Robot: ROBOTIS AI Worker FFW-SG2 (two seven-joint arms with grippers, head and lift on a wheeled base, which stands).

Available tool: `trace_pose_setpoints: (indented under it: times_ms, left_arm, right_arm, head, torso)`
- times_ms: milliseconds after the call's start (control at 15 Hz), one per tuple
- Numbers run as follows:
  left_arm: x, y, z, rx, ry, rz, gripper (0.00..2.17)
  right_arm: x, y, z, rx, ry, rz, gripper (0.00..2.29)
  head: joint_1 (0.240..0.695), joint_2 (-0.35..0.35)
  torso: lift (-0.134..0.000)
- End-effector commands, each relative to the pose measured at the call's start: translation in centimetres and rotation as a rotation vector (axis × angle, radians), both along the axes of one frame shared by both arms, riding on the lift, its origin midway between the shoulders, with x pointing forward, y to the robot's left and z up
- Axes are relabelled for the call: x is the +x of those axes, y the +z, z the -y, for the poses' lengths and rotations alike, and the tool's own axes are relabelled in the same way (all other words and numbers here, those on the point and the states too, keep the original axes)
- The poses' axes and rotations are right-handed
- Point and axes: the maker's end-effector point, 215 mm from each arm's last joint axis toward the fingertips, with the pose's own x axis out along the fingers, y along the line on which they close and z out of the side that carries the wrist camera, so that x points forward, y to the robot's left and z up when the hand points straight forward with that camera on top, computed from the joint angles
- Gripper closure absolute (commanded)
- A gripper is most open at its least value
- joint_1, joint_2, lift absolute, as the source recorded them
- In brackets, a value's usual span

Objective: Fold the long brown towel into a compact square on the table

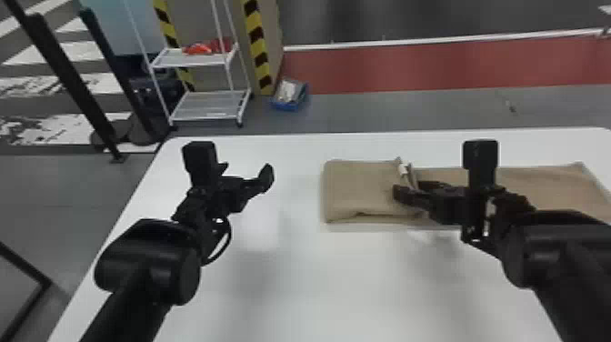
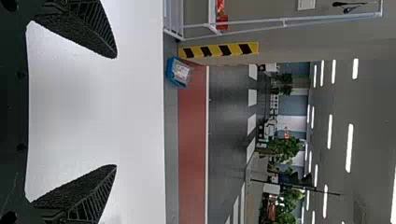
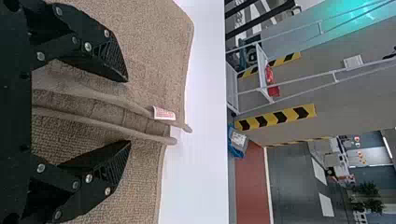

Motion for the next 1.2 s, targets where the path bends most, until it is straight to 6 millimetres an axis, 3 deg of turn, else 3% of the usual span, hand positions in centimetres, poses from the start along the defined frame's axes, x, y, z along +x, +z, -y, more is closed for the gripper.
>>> trace_pose_setpoints:
  times_ms: [0, 333, 467, 533, 1133]
  left_arm:
    - [0.0, 0.0, 0.4, -0.001, -0.006, 0.000, 0.04]
    - [-0.6, -0.4, 0.2, -0.004, -0.002, -0.008, 0.04]
    - [-0.7, -0.5, 0.2, -0.005, -0.002, -0.013, 0.04]
    - [-0.6, -0.3, 0.2, -0.007, -0.001, -0.011, 0.04]
    - [-1.1, -0.8, -0.2, -0.026, -0.005, -0.022, 0.04]
  right_arm:
    - [-0.1, -0.1, 0.1, 0.001, 0.005, -0.005, 0.72]
    - [-0.3, 0.4, -0.3, 0.002, 0.006, -0.001, 0.76]
    - [-0.5, 0.3, -0.5, -0.001, 0.008, -0.012, 0.35]
    - [-0.5, 0.5, -0.4, -0.004, 0.009, -0.007, 0.33]
    - [-0.5, 0.8, -1.4, -0.019, 0.029, 0.000, 0.47]
  head:
    - [0.695, 0.148]
    - [0.695, 0.145]
    - [0.695, 0.149]
    - [0.695, 0.150]
    - [0.695, 0.157]
  torso:
    - [-0.128]
    - [-0.128]
    - [-0.128]
    - [-0.128]
    - [-0.128]
